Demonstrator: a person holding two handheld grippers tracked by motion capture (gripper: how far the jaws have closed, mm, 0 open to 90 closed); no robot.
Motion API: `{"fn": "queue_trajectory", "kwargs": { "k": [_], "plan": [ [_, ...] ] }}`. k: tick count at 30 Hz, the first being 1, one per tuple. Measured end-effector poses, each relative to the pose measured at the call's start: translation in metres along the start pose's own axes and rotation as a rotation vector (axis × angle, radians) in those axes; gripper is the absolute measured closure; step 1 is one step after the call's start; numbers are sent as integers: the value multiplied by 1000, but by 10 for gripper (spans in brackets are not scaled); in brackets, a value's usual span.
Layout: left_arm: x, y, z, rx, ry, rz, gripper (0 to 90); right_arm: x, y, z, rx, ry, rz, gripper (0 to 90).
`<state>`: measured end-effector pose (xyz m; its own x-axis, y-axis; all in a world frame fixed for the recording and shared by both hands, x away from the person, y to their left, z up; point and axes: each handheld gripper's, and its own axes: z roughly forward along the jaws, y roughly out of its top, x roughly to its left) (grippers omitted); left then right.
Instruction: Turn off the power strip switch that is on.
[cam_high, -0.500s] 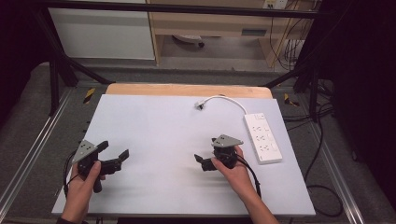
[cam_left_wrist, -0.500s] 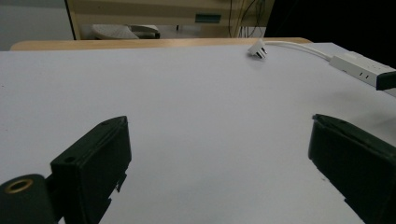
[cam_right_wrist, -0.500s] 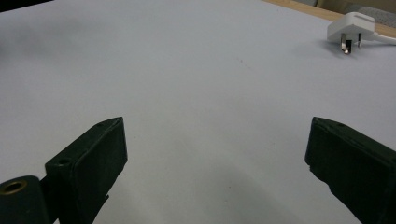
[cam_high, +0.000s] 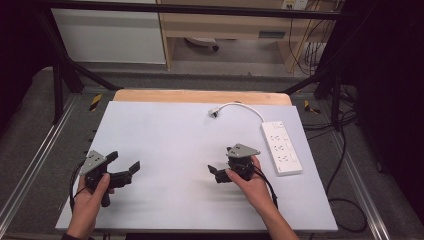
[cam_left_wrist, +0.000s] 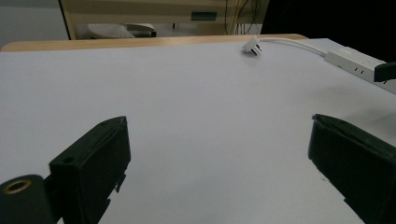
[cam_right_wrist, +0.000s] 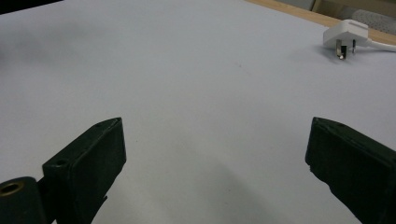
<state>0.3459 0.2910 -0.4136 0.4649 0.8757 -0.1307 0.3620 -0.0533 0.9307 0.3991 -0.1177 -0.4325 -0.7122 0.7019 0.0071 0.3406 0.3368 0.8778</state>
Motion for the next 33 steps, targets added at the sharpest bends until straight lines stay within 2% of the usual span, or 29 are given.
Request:
{"fn": "queue_trajectory", "kwargs": {
  "k": [4, 11, 17, 26, 33],
  "plan": [
    [0, 0, 0, 0, -2, -1, 56, -1, 4, 0, -12, 1, 5, 59],
    [0, -1, 1, 10, 1, 3, 54, -11, 19, -1, -13, 19, 60, 61],
    [-1, -1, 2, 8, -3, 0, 52, -19, 27, 1, -19, -1, 78, 60],
    [-3, -2, 6, 22, -10, 7, 50, -23, 41, 4, -18, -17, 75, 54],
    [-2, -2, 6, 18, -4, 1, 51, -28, 56, 6, -22, -28, 94, 51]
  ]
}}
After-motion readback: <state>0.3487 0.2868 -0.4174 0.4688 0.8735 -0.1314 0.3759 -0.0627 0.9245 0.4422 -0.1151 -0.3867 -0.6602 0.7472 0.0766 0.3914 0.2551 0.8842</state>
